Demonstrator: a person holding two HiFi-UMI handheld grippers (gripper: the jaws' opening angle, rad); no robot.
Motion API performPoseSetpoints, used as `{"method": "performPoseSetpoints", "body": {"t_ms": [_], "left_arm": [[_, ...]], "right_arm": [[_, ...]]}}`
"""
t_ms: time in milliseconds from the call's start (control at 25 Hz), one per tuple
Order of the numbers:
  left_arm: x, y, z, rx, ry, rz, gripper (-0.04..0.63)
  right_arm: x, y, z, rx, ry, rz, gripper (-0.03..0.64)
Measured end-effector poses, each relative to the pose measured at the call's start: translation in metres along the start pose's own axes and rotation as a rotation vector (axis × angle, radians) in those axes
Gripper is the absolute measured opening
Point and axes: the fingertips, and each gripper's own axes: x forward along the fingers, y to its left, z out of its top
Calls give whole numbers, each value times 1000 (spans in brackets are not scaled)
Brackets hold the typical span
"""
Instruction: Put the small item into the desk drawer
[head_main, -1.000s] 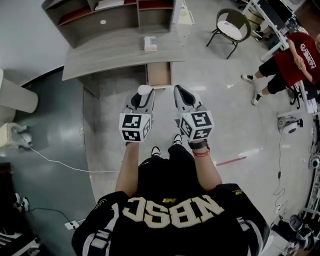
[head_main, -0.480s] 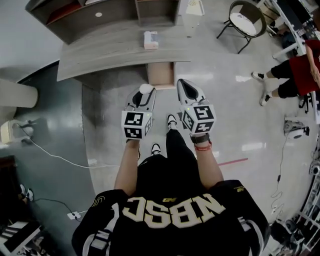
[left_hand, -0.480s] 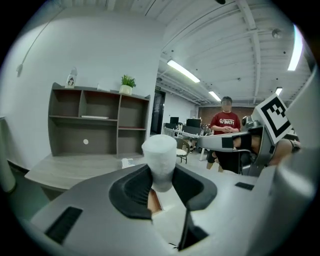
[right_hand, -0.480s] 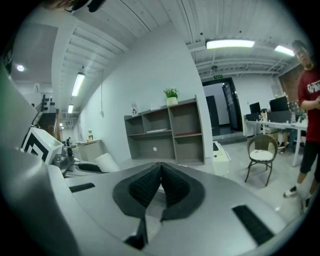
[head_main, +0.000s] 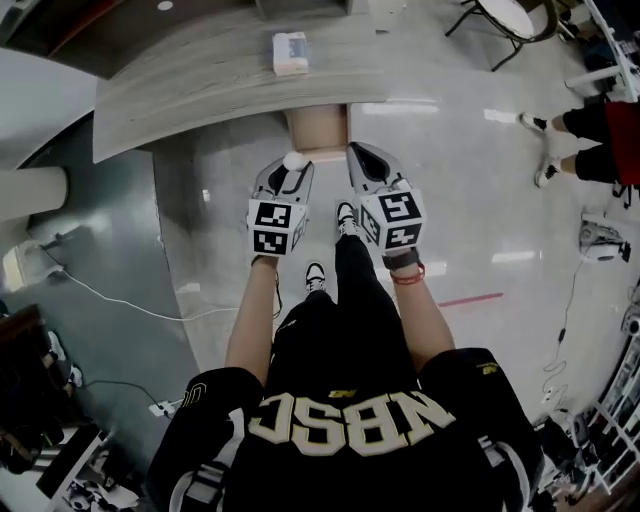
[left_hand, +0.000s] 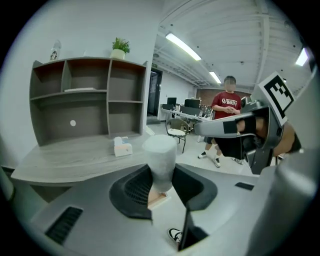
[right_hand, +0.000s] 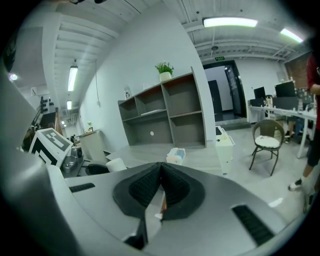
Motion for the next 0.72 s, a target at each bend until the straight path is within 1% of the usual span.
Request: {"method": "performPoseSetpoints", "body": {"t_ms": [240,520,720], "left_arm": [[48,7,-40,31,122,-48,135],[96,16,-79,101,229,-92,135],[125,23,-110,142,310,-108,135]], "right_arm": [[32,-10,-26,16,53,25,6],[57,-37,-45,43,83,11,6],[71,-53,-65,56,113,6,6]]}}
